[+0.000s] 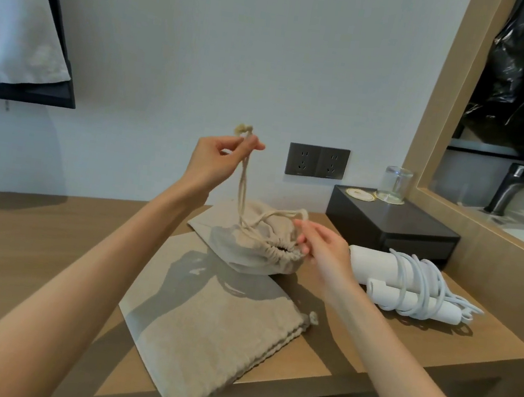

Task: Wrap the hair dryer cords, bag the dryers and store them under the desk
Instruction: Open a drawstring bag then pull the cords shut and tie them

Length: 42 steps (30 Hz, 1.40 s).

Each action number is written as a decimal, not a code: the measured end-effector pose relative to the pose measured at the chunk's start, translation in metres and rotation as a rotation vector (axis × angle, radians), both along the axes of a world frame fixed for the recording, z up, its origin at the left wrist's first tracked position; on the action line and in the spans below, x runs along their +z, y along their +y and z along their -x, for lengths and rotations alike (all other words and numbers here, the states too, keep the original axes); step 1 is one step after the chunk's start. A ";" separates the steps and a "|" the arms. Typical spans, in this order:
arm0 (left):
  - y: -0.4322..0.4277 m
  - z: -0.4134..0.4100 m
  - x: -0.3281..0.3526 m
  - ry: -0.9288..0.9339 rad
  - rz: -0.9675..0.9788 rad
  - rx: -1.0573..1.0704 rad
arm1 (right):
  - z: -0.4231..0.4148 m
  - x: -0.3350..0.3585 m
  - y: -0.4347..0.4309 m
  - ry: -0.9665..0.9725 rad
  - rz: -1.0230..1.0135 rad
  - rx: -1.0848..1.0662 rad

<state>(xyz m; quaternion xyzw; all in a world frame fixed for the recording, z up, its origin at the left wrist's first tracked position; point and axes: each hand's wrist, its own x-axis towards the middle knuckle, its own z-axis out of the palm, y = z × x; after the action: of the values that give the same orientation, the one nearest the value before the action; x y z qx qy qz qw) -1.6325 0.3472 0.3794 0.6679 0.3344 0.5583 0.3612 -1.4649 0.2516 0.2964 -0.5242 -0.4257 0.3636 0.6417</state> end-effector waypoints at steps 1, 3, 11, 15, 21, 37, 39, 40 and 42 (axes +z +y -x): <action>-0.003 -0.004 0.005 0.003 -0.008 -0.032 | 0.005 0.002 0.000 -0.235 -0.019 -0.013; -0.010 -0.011 0.015 -0.036 0.026 -0.150 | 0.016 0.009 0.000 -0.558 -0.049 0.012; -0.031 -0.044 0.033 0.038 0.024 -0.432 | 0.023 0.015 -0.003 -0.755 -0.051 0.234; -0.030 -0.049 0.026 0.171 -0.003 -0.455 | 0.021 0.011 -0.004 -0.556 -0.021 0.219; -0.028 -0.018 -0.006 0.612 -0.050 -0.354 | 0.005 0.018 -0.007 -0.400 0.018 0.180; -0.056 0.015 -0.036 0.628 -0.416 -0.200 | -0.012 0.030 -0.003 -0.131 0.242 0.272; -0.058 0.015 -0.041 0.613 -0.381 -0.271 | -0.013 0.032 -0.004 -0.084 0.285 0.296; -0.058 0.015 -0.045 0.630 -0.369 -0.302 | -0.014 0.033 -0.004 -0.062 0.301 0.301; -0.061 0.013 -0.052 0.697 -0.339 -0.368 | -0.015 0.035 -0.005 -0.046 0.305 0.305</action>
<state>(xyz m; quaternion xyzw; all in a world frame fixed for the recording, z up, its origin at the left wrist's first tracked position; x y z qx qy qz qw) -1.6452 0.2863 0.3278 0.9150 0.2150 0.2726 0.2054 -1.4501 0.2466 0.3318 -0.5527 -0.4547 0.5047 0.4828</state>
